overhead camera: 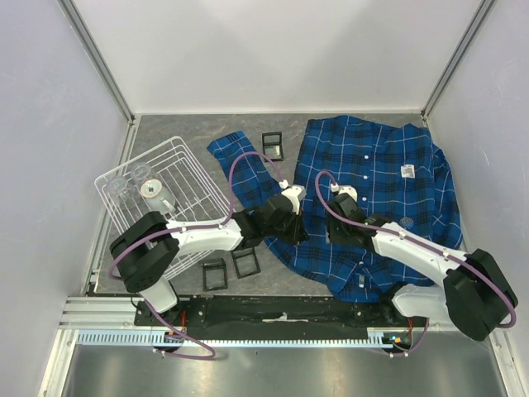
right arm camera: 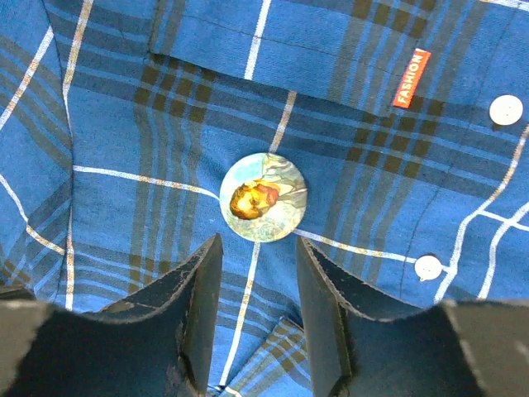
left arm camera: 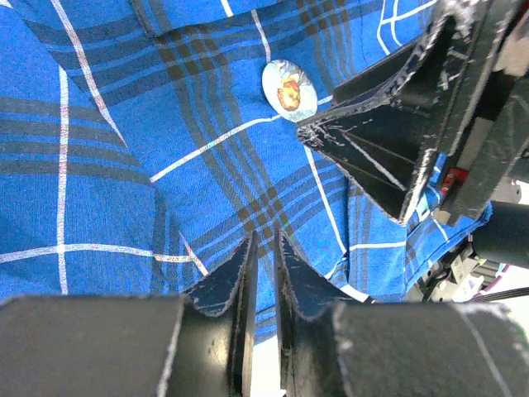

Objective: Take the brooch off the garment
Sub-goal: Remove the brooch from the clothes.

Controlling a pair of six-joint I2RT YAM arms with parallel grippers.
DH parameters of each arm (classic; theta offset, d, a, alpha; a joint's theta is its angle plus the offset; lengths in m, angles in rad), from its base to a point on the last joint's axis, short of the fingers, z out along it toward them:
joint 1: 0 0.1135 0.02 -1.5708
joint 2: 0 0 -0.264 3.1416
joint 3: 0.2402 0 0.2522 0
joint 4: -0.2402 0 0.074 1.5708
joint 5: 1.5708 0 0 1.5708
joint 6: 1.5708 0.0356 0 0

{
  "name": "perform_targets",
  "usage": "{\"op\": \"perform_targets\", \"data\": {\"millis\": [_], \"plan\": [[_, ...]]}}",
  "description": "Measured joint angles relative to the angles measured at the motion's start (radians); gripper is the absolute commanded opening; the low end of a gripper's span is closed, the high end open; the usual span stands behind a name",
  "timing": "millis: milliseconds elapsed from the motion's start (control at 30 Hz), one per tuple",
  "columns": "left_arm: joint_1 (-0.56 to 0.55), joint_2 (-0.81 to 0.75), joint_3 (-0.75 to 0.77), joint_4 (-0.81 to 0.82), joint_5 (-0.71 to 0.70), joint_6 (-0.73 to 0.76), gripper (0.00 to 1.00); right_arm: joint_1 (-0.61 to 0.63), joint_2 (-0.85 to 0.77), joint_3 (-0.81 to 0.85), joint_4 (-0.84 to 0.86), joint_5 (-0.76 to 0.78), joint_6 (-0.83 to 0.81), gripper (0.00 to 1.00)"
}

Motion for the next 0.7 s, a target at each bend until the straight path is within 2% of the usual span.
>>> {"op": "perform_targets", "data": {"millis": [133, 233, 333, 433, 700], "plan": [[0.008, -0.016, -0.016, 0.02, 0.001, -0.011, 0.19, 0.003, 0.032, 0.001, 0.027, -0.002, -0.016, 0.48], [0.008, -0.019, -0.017, 0.035, 0.003, -0.018, 0.19, 0.005, 0.052, 0.002, 0.043, -0.001, -0.025, 0.56], [0.008, -0.019, -0.018, 0.046, 0.006, -0.024, 0.19, 0.005, 0.076, 0.006, 0.055, 0.0, -0.033, 0.58], [0.008, -0.019, -0.018, 0.051, 0.011, -0.028, 0.19, 0.005, 0.095, 0.009, 0.066, 0.004, -0.036, 0.57], [0.008, -0.018, -0.018, 0.071, 0.032, -0.037, 0.19, 0.007, 0.121, 0.018, 0.078, 0.045, -0.036, 0.49]]}}
